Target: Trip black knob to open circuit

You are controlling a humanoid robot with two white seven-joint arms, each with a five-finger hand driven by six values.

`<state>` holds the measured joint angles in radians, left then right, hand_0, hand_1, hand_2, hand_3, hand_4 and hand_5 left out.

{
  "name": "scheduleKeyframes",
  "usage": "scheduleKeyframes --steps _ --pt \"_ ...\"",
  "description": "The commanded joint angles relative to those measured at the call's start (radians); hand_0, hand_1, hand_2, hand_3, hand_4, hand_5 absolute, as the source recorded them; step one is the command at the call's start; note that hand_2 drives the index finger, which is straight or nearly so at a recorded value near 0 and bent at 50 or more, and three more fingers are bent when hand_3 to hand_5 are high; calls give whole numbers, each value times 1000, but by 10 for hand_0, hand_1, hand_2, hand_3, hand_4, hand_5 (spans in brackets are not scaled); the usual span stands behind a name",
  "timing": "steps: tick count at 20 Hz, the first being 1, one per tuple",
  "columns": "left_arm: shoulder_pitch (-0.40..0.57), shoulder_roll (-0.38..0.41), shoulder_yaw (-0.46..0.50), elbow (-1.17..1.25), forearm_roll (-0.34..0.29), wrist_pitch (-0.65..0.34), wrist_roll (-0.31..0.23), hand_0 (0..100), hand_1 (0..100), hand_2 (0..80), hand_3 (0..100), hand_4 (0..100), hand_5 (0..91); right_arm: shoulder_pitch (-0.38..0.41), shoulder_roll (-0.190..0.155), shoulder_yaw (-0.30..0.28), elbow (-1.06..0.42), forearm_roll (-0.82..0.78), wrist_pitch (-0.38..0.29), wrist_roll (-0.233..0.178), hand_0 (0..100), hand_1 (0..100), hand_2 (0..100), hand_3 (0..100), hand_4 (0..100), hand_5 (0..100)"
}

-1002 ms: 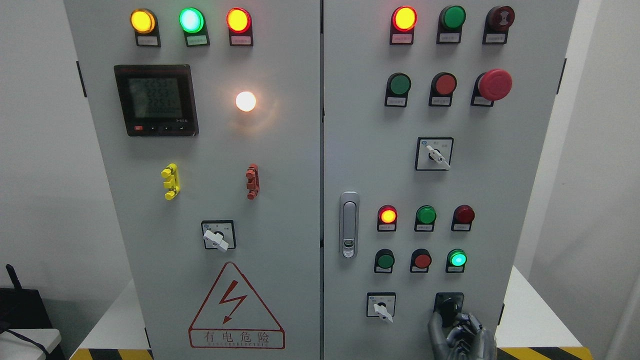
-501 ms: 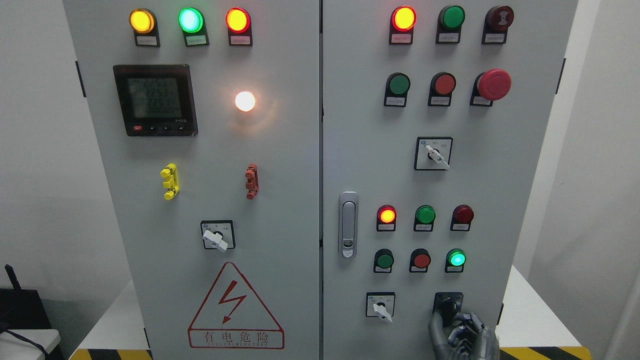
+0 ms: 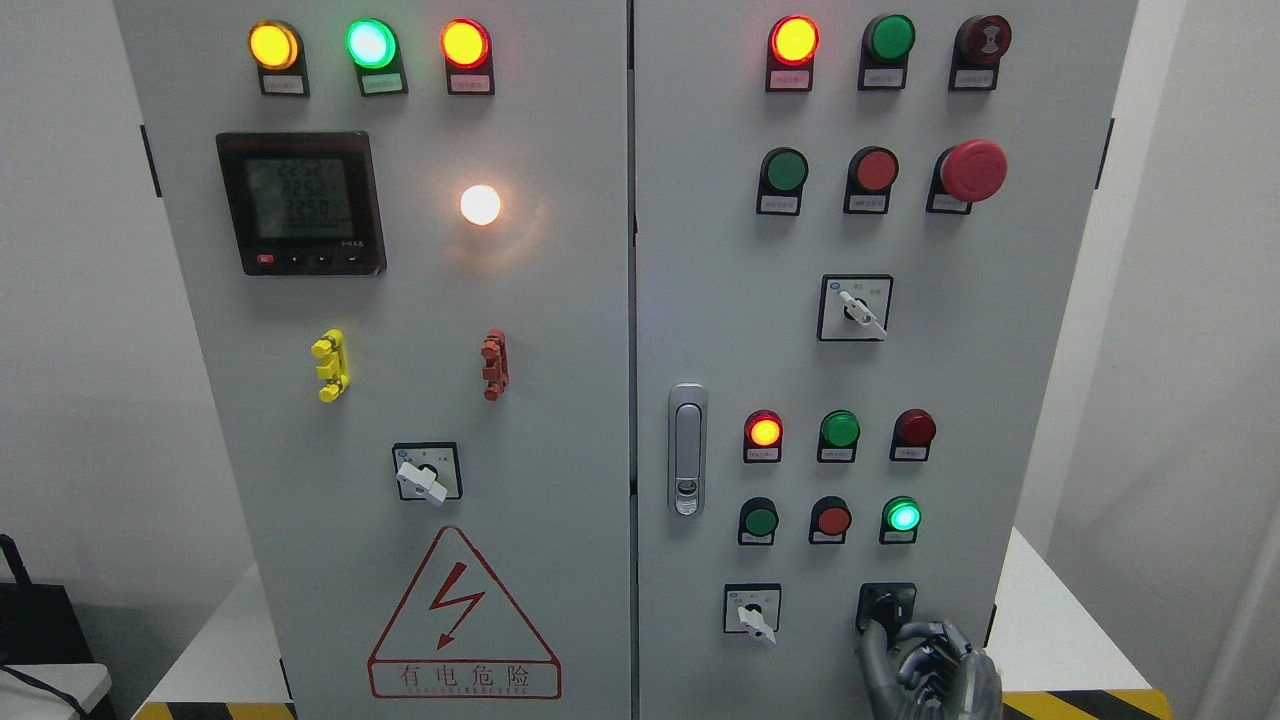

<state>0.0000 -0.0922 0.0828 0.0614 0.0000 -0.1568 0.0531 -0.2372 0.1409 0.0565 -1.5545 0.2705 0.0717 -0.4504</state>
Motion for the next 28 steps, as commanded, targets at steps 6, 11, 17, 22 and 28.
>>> scheduleKeyframes --steps 6,11,17,22,28 --pt "-8 0 0 0 -32 0 1 120 389 0 0 0 0 1 0 -3 2 41 2 2 393 767 602 923 938 949" --pt "-8 0 0 0 -34 0 1 120 389 0 0 0 0 1 0 -3 2 44 3 2 386 773 601 922 936 948" --pt "-8 0 0 0 -34 0 1 120 389 0 0 0 0 1 0 -3 5 85 2 2 381 779 600 921 931 947" --pt "-8 0 0 0 -32 0 1 120 389 0 0 0 0 1 0 -4 5 88 2 2 374 782 600 921 929 945" --pt "-8 0 0 0 -34 0 1 120 389 0 0 0 0 2 0 -20 10 122 -3 1 366 783 599 921 927 945"
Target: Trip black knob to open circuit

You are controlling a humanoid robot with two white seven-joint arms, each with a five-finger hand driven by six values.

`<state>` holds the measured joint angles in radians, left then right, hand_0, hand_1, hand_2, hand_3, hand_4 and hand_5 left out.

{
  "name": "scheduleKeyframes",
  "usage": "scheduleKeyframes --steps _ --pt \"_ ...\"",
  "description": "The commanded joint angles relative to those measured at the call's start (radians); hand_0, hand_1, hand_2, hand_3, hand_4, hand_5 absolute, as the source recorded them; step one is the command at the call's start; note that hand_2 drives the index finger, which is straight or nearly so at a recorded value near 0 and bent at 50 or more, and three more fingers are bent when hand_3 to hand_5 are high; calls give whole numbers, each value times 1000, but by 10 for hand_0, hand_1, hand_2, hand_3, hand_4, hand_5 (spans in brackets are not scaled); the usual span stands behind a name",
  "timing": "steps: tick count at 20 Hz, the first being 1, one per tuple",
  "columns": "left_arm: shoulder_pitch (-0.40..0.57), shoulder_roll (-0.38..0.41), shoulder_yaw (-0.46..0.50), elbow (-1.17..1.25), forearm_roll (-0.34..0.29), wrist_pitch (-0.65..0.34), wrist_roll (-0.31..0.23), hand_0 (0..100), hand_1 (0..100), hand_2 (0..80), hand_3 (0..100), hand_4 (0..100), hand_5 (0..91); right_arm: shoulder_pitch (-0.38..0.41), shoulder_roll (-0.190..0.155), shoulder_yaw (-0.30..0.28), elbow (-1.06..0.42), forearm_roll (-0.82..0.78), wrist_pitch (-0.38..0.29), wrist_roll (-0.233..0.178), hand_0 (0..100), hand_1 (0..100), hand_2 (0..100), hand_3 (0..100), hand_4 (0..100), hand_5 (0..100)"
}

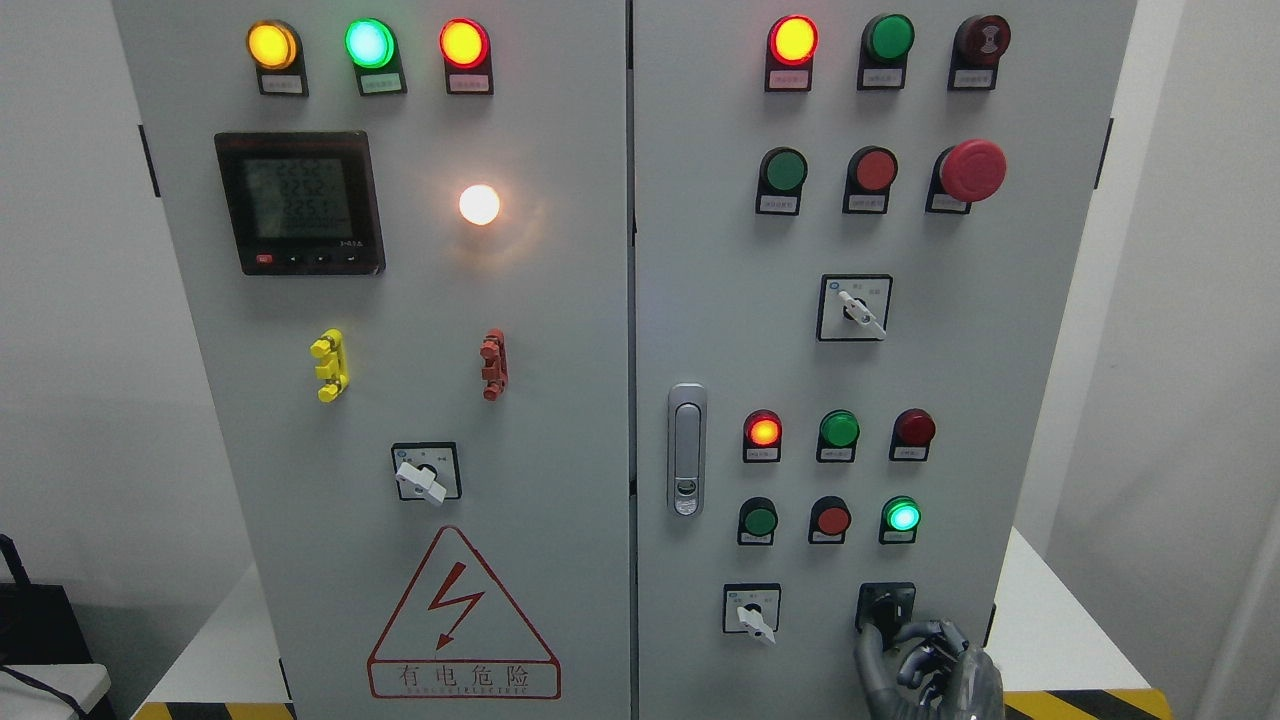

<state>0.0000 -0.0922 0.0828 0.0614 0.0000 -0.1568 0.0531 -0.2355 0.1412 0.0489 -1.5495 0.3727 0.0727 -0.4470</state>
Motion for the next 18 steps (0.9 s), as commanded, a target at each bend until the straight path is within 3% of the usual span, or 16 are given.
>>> scheduleKeyframes --steps 1,18 --pt "-8 0 0 0 -32 0 1 120 389 0 0 0 0 1 0 -14 5 20 -4 -2 365 782 599 921 927 945" --pt "-8 0 0 0 -32 0 1 120 389 0 0 0 0 2 0 -17 9 41 -4 -2 355 781 598 919 925 944"
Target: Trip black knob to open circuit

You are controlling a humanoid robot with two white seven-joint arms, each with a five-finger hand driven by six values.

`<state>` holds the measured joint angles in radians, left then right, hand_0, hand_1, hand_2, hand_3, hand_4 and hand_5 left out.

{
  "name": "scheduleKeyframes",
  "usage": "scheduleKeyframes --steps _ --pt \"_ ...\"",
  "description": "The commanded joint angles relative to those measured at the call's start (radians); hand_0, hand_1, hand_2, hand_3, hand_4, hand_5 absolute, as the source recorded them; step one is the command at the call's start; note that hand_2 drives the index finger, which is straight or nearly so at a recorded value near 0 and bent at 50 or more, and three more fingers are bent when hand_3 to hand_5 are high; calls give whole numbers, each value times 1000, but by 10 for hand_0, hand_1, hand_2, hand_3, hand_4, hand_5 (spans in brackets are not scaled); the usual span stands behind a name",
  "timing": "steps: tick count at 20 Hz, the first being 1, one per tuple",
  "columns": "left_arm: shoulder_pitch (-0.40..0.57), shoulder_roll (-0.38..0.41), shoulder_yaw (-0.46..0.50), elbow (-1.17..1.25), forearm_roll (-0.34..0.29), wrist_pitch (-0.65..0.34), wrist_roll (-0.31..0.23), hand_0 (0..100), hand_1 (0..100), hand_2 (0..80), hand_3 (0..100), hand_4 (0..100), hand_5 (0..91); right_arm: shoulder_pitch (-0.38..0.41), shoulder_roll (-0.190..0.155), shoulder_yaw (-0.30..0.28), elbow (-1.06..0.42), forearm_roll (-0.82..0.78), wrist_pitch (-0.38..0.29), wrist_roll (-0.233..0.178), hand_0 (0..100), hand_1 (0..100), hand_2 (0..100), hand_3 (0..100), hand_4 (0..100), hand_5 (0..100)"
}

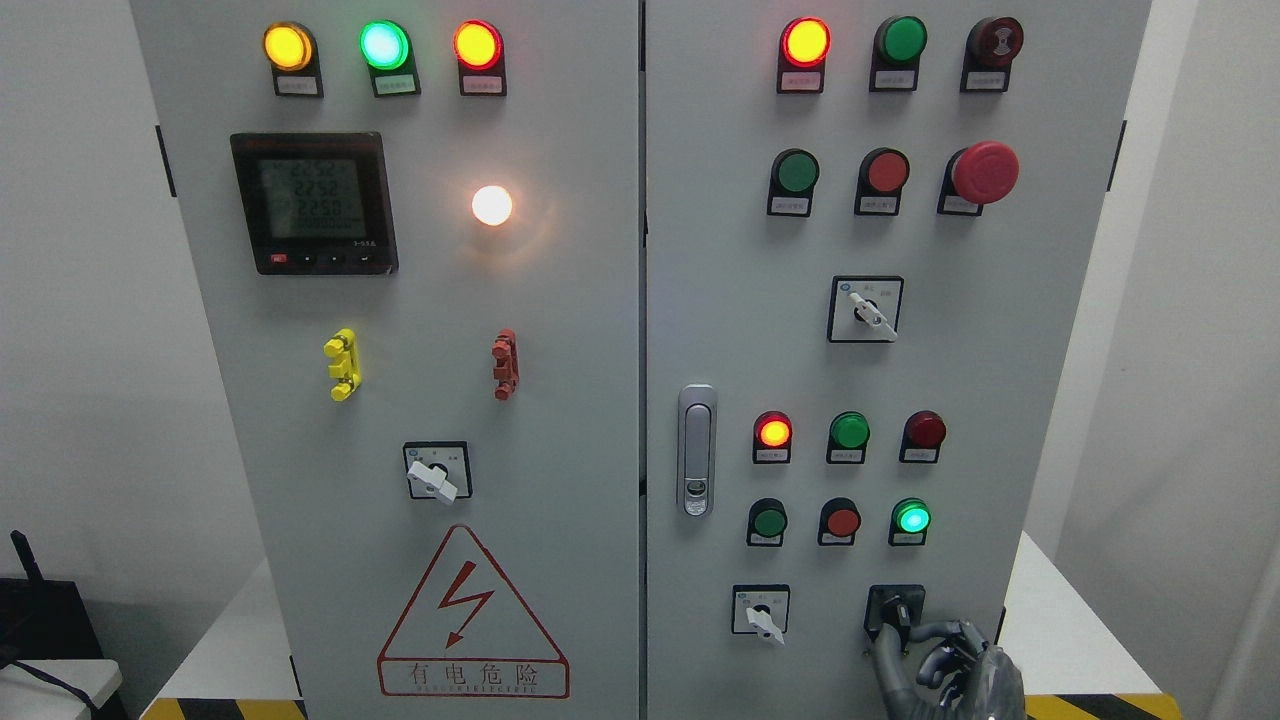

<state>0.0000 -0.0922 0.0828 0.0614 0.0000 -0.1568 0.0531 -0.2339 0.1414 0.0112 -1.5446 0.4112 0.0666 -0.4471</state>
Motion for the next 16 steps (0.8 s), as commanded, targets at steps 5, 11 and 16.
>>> scheduleKeyframes --steps 5,11,16 --pt "-8 0 0 0 -32 0 1 120 389 0 0 0 0 2 0 21 3 3 2 -2 351 792 575 913 922 944" --pt "-8 0 0 0 -32 0 1 120 389 0 0 0 0 2 0 21 3 3 2 -2 341 863 527 884 913 944" --pt "-8 0 0 0 -32 0 1 120 389 0 0 0 0 4 0 21 0 1 1 -2 265 862 534 885 916 942"
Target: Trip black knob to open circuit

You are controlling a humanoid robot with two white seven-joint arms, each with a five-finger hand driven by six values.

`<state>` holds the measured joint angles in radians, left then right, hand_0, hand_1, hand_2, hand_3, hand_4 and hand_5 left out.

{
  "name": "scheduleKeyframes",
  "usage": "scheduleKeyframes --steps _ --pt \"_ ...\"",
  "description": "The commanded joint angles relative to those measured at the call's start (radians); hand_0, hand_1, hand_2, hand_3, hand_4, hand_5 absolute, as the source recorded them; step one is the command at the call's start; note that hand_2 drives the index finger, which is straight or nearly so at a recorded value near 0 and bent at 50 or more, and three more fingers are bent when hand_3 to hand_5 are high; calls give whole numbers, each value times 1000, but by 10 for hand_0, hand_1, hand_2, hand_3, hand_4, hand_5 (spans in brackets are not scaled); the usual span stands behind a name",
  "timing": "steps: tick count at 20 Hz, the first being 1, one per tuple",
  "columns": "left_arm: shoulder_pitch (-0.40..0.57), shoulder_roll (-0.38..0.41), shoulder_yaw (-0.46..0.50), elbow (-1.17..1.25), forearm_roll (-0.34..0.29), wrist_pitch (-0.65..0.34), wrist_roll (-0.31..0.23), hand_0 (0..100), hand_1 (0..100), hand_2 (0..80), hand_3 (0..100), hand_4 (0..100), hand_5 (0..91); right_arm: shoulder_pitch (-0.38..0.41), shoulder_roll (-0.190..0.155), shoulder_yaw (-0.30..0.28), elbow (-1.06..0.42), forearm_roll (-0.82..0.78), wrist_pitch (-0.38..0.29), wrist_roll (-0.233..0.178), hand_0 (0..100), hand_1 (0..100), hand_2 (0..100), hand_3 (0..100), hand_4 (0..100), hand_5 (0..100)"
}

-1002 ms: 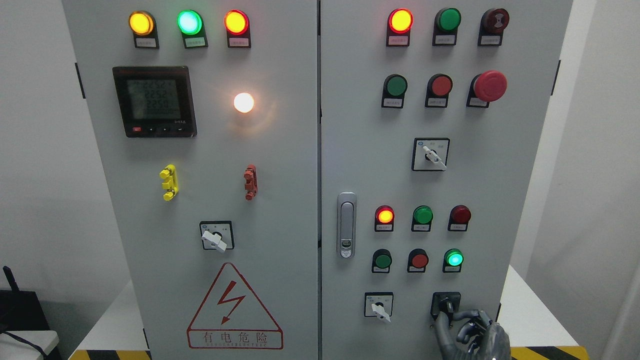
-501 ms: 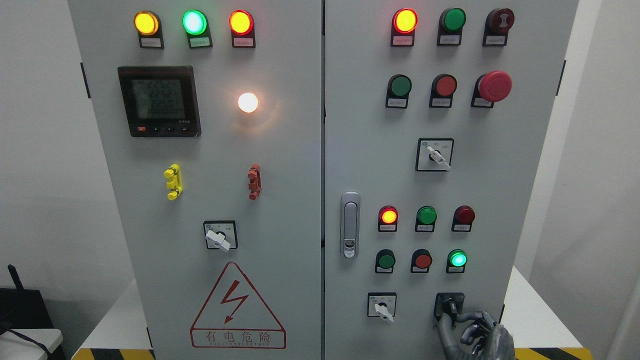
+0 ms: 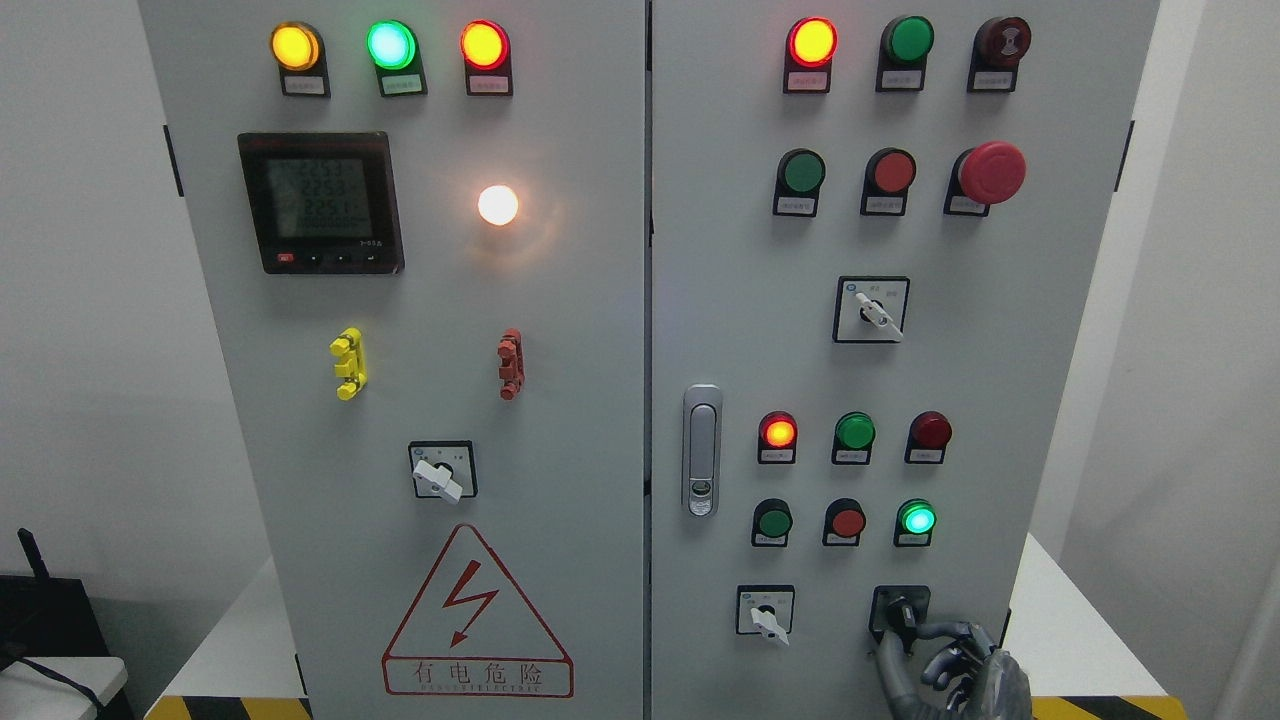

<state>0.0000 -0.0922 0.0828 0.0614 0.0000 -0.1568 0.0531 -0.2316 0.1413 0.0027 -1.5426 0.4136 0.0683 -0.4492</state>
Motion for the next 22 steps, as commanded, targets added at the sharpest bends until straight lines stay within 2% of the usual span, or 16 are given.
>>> scheduleKeyframes --steps 1,6,14,17,19,22 --pt "-8 0 0 0 -32 0 1 120 389 0 0 0 0 1 0 30 -2 -1 -1 -2 259 861 534 885 915 941" --pt "-8 0 0 0 -34 0 1 120 389 0 0 0 0 28 -2 30 -7 -3 -39 -2 249 855 514 882 914 941" --pt "-8 0 0 0 -34 0 1 120 389 0 0 0 0 92 -6 33 -21 -7 -104 -2 254 787 362 873 904 935" --pt "-8 0 0 0 -34 0 1 120 389 0 0 0 0 126 -12 31 -37 -7 -148 -2 246 771 310 828 849 896" --pt "-8 0 0 0 -32 0 1 120 389 0 0 0 0 155 -15 31 -50 -9 -189 0 226 735 274 742 743 808" --pt "-8 0 0 0 -32 0 1 120 389 0 0 0 0 207 -22 33 -68 -15 -228 0 172 702 265 691 693 749"
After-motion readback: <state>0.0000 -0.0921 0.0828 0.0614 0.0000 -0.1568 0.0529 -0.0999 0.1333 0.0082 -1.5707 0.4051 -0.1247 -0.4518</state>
